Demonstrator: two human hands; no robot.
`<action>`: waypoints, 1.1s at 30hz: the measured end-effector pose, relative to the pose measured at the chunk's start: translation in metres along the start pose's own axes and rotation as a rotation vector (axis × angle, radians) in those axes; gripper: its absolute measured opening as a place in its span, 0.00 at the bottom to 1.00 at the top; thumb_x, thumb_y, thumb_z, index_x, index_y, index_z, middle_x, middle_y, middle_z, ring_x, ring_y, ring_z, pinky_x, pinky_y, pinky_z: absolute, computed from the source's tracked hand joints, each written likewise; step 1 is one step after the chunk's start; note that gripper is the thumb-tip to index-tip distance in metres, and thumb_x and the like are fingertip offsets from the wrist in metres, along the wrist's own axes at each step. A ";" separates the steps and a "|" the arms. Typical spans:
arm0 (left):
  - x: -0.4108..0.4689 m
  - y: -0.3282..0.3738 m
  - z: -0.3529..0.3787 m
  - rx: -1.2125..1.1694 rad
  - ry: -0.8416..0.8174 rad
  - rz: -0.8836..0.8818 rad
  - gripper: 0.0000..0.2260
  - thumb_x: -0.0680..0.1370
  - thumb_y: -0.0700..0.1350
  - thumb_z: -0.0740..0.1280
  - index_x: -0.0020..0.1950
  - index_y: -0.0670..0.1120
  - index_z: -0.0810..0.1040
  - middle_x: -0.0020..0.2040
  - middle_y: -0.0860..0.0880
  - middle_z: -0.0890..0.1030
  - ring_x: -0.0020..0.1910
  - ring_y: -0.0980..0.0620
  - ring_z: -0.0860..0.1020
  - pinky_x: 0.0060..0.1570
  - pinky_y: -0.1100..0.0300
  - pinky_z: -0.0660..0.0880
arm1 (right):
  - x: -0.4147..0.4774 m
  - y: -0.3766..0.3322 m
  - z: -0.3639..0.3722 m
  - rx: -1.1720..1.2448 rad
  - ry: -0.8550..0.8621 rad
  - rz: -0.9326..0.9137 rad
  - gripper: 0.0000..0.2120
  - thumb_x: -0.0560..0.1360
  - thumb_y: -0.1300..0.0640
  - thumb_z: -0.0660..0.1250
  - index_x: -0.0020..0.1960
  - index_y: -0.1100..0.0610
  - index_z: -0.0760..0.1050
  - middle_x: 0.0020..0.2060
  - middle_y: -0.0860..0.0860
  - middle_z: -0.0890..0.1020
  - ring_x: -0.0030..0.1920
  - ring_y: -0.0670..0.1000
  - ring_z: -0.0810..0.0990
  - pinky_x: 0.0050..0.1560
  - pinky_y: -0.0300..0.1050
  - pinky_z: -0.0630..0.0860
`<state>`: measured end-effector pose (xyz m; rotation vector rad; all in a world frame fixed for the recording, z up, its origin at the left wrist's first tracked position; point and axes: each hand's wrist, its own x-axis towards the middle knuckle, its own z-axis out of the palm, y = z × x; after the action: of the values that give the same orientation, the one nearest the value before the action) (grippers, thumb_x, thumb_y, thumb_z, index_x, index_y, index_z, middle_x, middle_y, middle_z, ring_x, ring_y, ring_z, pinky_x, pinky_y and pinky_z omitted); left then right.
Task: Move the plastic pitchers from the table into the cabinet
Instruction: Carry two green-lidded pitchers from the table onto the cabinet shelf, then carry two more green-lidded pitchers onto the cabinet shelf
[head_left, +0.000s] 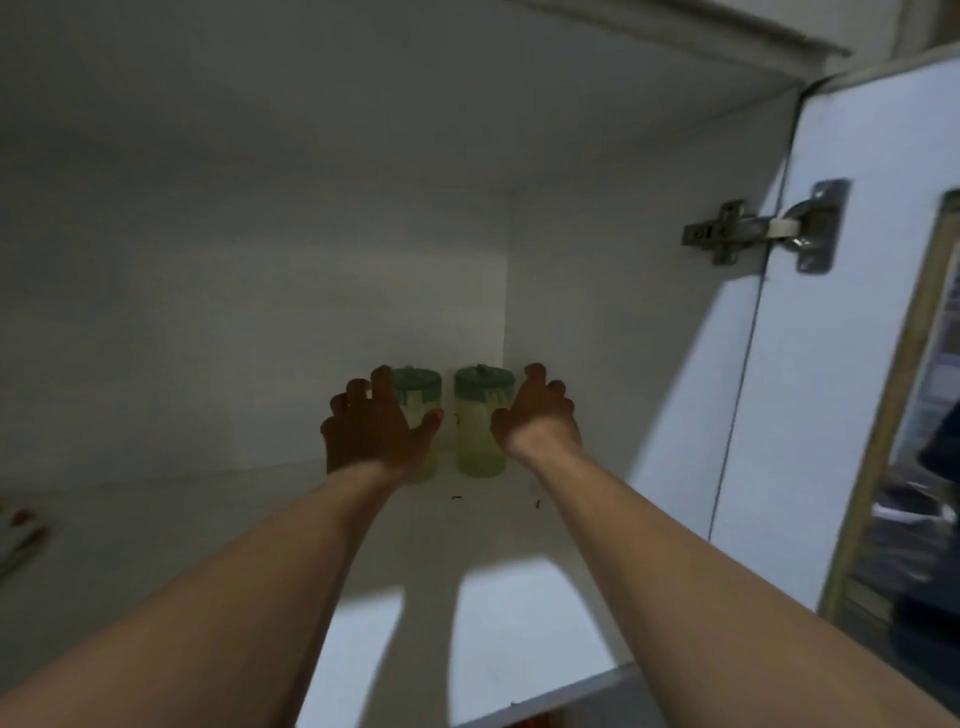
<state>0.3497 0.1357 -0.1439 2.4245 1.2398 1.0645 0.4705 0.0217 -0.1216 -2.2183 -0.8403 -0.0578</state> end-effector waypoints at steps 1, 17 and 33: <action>-0.007 0.000 -0.014 0.023 -0.008 0.039 0.36 0.74 0.67 0.62 0.77 0.51 0.57 0.73 0.43 0.65 0.71 0.39 0.64 0.66 0.44 0.66 | -0.012 -0.004 -0.009 -0.022 0.001 -0.015 0.35 0.76 0.55 0.65 0.78 0.54 0.53 0.69 0.60 0.67 0.68 0.63 0.68 0.67 0.59 0.72; -0.168 -0.020 -0.277 0.351 0.205 0.296 0.30 0.78 0.61 0.58 0.76 0.47 0.62 0.73 0.39 0.68 0.72 0.39 0.65 0.71 0.44 0.62 | -0.235 -0.131 -0.119 -0.151 -0.005 -0.312 0.28 0.78 0.46 0.63 0.74 0.56 0.62 0.70 0.62 0.70 0.71 0.64 0.68 0.70 0.61 0.68; -0.421 -0.143 -0.477 0.705 0.302 -0.273 0.30 0.81 0.61 0.52 0.80 0.50 0.53 0.80 0.41 0.55 0.79 0.41 0.53 0.75 0.40 0.53 | -0.462 -0.249 -0.077 0.017 -0.328 -0.858 0.37 0.78 0.40 0.61 0.81 0.53 0.53 0.77 0.62 0.62 0.77 0.62 0.60 0.74 0.65 0.60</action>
<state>-0.2280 -0.1610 -0.0856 2.4715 2.2969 1.0621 -0.0215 -0.1588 -0.0398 -1.7180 -1.9088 -0.0951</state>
